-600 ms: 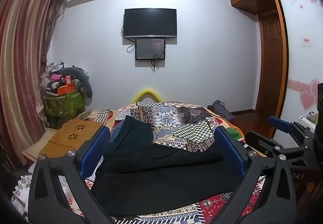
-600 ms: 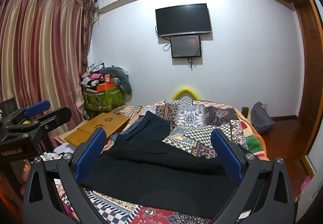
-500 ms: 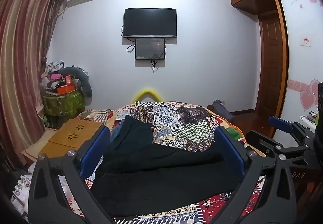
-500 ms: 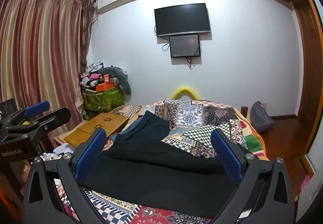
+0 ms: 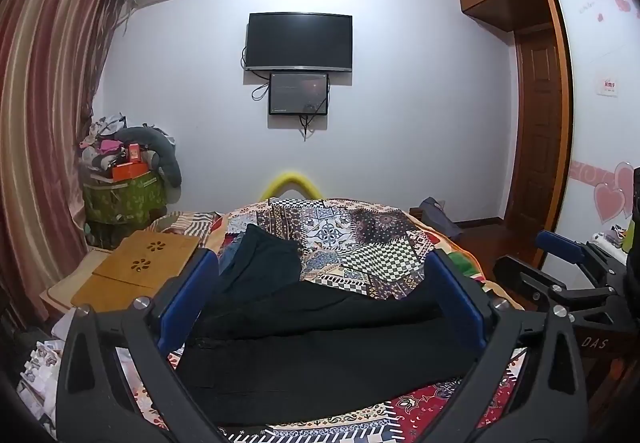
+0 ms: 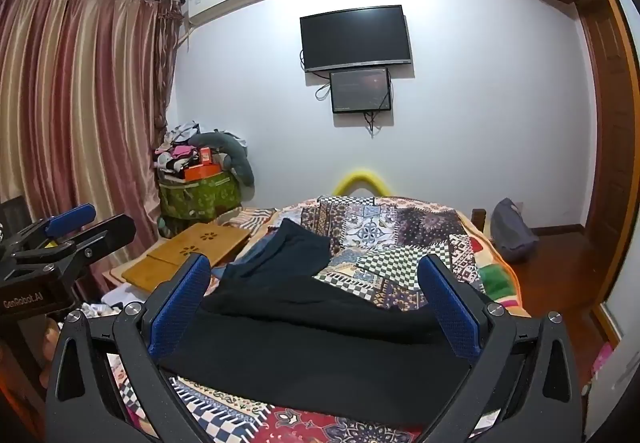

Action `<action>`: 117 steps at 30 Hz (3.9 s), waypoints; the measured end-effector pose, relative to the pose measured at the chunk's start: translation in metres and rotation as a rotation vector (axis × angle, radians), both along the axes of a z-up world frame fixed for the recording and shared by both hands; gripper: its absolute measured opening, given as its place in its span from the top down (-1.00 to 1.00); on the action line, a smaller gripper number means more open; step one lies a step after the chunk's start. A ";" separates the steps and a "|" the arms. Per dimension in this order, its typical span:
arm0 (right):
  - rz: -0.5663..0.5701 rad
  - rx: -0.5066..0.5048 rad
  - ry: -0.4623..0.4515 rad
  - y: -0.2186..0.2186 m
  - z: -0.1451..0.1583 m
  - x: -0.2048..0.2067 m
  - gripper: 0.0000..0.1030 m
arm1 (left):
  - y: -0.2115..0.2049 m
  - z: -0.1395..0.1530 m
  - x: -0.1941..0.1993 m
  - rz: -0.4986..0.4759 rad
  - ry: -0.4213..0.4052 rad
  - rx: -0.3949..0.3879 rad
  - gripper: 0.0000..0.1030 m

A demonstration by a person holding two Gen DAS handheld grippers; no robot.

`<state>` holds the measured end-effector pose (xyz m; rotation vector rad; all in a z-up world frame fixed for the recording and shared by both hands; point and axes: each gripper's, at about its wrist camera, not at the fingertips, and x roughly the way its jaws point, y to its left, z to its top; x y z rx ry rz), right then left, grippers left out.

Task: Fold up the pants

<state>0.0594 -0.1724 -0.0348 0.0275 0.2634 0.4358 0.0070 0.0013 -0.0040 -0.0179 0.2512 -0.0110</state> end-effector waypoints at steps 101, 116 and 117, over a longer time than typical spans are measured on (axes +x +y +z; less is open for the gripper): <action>0.052 -0.253 0.289 0.022 -0.085 0.198 -0.99 | 0.203 -0.139 0.300 0.199 0.606 -0.074 -1.00; 0.229 -0.346 0.659 0.042 -0.181 0.330 -0.95 | 0.267 -0.293 0.403 0.222 0.977 -0.195 -0.68; 0.236 -0.354 0.672 0.044 -0.185 0.334 -0.95 | 0.268 -0.299 0.406 0.222 0.991 -0.199 -0.66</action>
